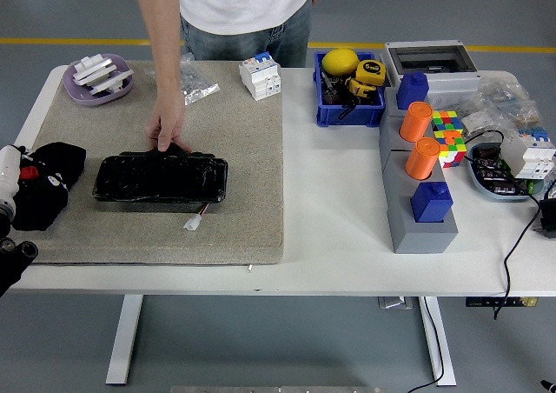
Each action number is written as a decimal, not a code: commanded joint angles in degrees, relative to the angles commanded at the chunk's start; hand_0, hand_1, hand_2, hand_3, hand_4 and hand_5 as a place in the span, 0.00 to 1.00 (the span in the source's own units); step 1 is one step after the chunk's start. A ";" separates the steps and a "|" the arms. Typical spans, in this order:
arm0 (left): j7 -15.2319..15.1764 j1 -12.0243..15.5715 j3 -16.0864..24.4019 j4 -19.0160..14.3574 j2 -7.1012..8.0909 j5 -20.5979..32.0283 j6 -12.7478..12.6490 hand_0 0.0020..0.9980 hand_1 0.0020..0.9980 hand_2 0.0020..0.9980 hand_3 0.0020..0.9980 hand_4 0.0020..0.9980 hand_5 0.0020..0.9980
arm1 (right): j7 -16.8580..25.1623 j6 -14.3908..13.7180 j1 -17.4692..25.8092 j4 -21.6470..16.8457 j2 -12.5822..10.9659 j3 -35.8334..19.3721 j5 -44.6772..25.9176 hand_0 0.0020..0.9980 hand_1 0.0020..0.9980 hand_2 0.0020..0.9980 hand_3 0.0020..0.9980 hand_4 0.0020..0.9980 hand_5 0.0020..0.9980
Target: Pick the rag up,wipe the panel,place it on the desk
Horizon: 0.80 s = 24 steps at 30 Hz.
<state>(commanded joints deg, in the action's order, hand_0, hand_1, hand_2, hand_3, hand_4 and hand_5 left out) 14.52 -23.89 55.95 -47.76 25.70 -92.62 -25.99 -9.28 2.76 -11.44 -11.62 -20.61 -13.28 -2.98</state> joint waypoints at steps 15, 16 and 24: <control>-1.03 2.74 6.34 -10.76 -0.30 -2.56 -0.64 0.26 0.16 0.43 0.39 0.27 0.00 | 0.41 -0.03 0.09 0.13 0.18 0.59 -1.25 0.71 0.55 0.65 0.64 1.00 0.57; -1.02 2.81 6.45 -11.99 -0.24 -2.74 -0.72 0.26 0.16 0.43 0.39 0.27 0.00 | 0.50 -0.02 0.09 0.13 0.17 0.79 -1.46 0.71 0.55 0.65 0.64 1.00 0.57; -1.29 3.00 5.40 -14.52 -1.11 -3.75 -1.69 0.26 0.16 0.43 0.39 0.27 0.00 | 0.83 0.02 -0.12 0.16 0.34 1.34 -2.09 0.71 0.55 0.65 0.64 1.00 0.57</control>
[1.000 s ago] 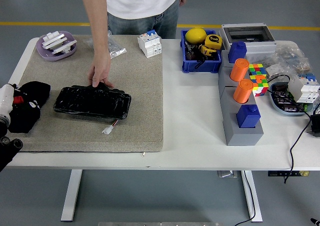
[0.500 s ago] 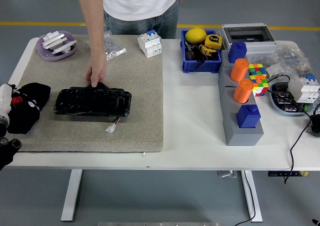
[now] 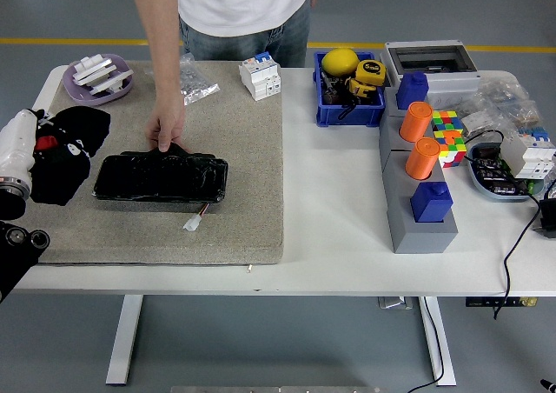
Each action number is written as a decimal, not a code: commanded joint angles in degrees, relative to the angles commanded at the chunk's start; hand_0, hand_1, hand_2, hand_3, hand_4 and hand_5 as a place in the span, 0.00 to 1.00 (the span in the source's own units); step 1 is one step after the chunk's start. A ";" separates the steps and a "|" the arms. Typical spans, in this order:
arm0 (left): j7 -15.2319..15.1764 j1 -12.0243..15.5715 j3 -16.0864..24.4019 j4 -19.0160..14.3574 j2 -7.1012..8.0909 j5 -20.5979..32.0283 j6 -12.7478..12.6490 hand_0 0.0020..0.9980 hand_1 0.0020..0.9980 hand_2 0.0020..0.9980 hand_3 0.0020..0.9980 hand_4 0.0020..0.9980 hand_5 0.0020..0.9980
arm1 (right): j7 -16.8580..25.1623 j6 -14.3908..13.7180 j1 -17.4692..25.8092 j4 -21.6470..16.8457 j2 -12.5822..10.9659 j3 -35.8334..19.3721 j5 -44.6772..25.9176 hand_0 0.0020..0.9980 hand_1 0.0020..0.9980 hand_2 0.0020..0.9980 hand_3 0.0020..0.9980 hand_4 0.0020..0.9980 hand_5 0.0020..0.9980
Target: Pick the rag up,wipe the panel,place it on the desk
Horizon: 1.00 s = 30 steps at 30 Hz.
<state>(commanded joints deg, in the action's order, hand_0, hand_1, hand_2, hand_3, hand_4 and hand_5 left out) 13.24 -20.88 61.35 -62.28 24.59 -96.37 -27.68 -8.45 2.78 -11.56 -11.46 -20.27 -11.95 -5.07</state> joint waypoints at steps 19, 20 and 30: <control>0.24 -0.40 -5.35 0.28 -4.51 -0.79 -0.99 0.25 0.16 0.43 0.39 0.27 0.00 | 0.09 0.09 0.09 0.10 -0.43 -0.21 -0.16 0.71 0.55 0.65 0.64 1.00 0.57; 0.35 -0.40 -5.91 0.06 -4.69 -1.00 -1.04 0.25 0.16 0.43 0.39 0.27 0.00 | 0.09 0.08 0.09 0.11 -0.43 -0.23 -0.19 0.71 0.55 0.64 0.64 1.00 0.57; 1.19 -1.59 -12.65 -1.58 -7.28 -1.62 -1.74 0.26 0.16 0.43 0.39 0.27 0.00 | 0.03 0.16 0.12 0.12 -0.53 -0.38 0.09 0.71 0.55 0.64 0.64 1.00 0.57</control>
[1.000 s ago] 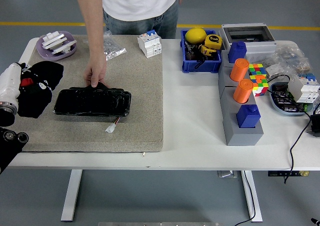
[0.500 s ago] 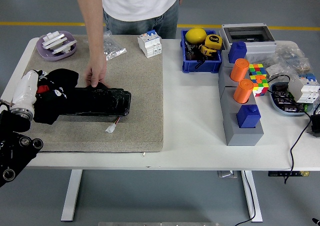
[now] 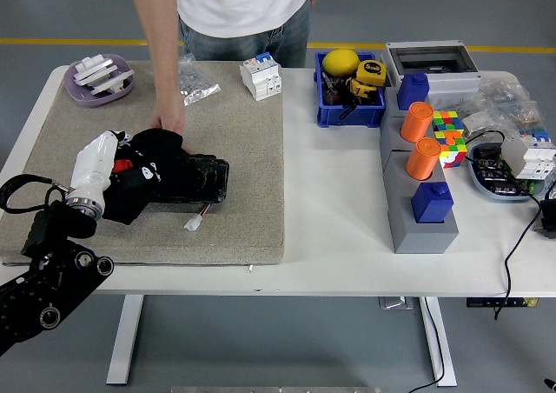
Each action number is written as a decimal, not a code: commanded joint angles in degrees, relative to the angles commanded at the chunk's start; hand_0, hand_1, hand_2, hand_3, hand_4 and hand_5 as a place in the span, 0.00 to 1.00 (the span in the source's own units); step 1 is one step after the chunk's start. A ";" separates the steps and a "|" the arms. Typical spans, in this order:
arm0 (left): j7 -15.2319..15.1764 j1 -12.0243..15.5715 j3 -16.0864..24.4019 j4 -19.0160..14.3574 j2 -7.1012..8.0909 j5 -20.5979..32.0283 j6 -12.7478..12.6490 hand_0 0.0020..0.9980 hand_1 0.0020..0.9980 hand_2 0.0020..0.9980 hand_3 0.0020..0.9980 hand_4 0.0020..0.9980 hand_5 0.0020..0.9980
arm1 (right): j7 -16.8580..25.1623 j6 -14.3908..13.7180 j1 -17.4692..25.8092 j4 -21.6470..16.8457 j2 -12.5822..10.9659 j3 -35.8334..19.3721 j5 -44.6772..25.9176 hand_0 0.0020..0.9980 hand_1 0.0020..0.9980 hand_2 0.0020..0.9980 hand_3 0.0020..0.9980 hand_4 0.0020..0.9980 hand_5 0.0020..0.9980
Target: Pick the rag up,wipe the panel,place it on the desk
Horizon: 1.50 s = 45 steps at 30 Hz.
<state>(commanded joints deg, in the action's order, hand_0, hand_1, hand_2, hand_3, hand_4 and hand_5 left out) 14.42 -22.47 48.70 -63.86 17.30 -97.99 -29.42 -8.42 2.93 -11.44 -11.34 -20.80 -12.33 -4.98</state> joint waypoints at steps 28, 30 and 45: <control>2.98 -3.14 -10.90 -5.43 -2.66 -1.89 -0.60 0.27 0.17 0.43 0.40 0.27 0.00 | -0.32 -0.01 0.34 0.11 -0.18 -0.95 1.17 0.71 0.55 0.64 0.64 1.00 0.57; 3.05 -3.15 -10.71 -5.22 -2.64 -2.07 -0.66 0.27 0.17 0.43 0.40 0.27 0.00 | -0.39 -0.02 0.37 0.09 -0.18 -1.05 1.30 0.71 0.55 0.64 0.64 1.00 0.57; 3.56 -2.84 -4.18 -1.61 -1.06 -3.25 -0.48 0.27 0.17 0.43 0.41 0.27 0.00 | -0.21 -0.03 0.28 0.12 -0.12 -0.64 0.71 0.71 0.55 0.64 0.64 1.00 0.57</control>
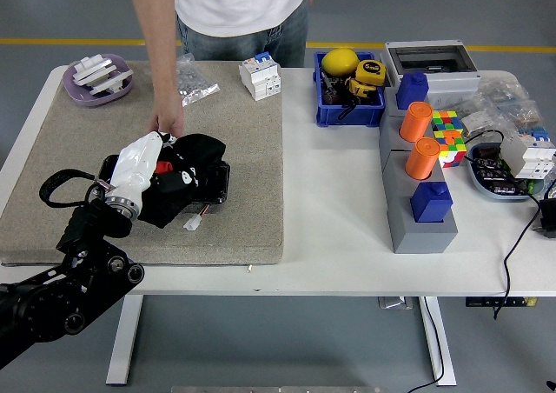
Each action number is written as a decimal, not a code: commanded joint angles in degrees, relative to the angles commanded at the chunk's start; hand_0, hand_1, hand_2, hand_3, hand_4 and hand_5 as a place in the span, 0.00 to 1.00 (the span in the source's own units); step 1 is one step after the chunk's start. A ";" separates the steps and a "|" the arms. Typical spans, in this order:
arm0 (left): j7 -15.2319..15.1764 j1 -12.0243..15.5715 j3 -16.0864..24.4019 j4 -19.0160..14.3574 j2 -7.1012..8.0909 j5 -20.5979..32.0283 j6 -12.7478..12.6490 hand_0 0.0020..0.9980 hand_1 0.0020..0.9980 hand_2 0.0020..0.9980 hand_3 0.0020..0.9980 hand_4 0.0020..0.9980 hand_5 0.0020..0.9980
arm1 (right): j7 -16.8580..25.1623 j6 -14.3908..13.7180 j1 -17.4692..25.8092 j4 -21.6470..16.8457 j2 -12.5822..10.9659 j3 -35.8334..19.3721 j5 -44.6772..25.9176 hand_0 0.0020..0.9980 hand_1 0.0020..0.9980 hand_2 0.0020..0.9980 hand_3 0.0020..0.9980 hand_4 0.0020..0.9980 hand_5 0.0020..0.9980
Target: Pick the rag up,wipe the panel,place it on the desk
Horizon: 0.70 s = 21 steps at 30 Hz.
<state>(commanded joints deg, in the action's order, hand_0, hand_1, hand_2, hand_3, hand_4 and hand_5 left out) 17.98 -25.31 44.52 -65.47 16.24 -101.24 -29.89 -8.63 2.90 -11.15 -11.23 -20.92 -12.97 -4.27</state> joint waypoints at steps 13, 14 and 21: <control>0.32 1.49 6.08 3.72 1.96 -1.57 -0.15 0.26 0.17 0.44 0.41 0.28 0.00 | -0.06 0.10 0.17 -0.01 -0.17 0.07 -0.43 0.71 0.55 0.64 0.64 1.00 0.57; 0.43 1.52 6.43 3.96 2.10 -1.79 -0.14 0.26 0.17 0.44 0.41 0.28 0.00 | -0.07 0.10 0.16 -0.02 -0.19 0.10 -0.43 0.71 0.55 0.64 0.64 1.00 0.57; 0.58 2.05 9.15 5.62 3.13 -1.86 -0.22 0.27 0.17 0.44 0.41 0.28 0.00 | 0.02 0.10 0.00 -0.03 -0.17 0.36 -0.66 0.71 0.55 0.64 0.64 1.00 0.57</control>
<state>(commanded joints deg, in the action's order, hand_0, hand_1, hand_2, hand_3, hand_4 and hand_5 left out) 18.56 -23.26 53.67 -59.85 19.37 -103.10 -30.11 -8.62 3.00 -11.16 -11.25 -21.09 -12.61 -4.93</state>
